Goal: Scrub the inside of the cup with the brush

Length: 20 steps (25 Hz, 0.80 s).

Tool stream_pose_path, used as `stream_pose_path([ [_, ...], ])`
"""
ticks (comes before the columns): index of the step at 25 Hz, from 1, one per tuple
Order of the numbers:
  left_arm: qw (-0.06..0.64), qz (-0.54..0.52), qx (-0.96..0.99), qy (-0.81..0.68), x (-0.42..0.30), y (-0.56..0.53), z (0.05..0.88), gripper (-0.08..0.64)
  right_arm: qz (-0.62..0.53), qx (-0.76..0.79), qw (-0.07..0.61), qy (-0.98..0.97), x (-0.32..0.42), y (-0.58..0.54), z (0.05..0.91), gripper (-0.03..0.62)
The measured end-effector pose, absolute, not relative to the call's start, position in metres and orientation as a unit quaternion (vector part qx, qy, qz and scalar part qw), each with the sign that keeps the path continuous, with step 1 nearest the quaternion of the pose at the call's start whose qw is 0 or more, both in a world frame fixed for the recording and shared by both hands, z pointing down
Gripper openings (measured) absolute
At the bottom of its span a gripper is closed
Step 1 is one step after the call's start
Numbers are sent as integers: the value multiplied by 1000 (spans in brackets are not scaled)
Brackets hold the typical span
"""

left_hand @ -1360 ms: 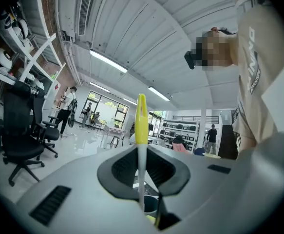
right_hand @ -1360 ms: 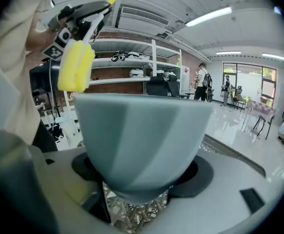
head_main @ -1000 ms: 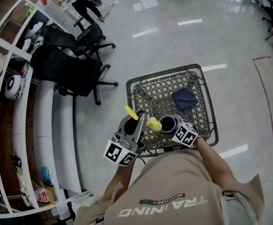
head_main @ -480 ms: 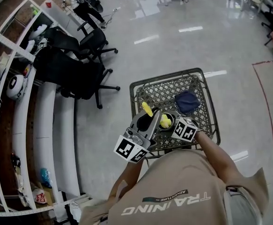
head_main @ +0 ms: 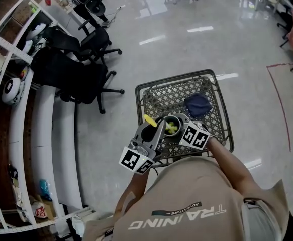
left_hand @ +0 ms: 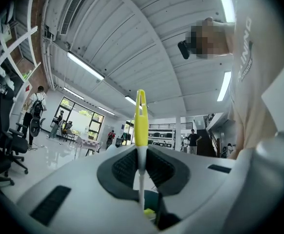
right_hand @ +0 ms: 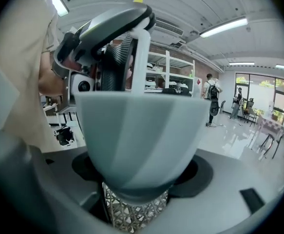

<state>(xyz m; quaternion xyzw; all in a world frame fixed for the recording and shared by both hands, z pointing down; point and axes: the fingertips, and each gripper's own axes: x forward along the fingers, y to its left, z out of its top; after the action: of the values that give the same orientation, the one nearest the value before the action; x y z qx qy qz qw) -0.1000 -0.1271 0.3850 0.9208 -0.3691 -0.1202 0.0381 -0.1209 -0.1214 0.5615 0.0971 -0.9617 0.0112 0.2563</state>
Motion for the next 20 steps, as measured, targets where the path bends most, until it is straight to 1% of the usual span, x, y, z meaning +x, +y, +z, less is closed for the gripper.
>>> stream_pose_path([
  [8,26,-120,919,-374,-102,-118,378,41,48,123,254,-958,-111,-130,569,380],
  [12,21,-131,922,-364,-107,-123,358,41,52,130,279,-950,-108,-132,585,380],
  [16,-7,-139,925,-354,-114,-122,325,41,54,136,302,-942,-104,-133,601,380],
  [20,-31,-145,927,-344,-115,-116,299,41,55,140,306,-940,-100,-134,602,380],
])
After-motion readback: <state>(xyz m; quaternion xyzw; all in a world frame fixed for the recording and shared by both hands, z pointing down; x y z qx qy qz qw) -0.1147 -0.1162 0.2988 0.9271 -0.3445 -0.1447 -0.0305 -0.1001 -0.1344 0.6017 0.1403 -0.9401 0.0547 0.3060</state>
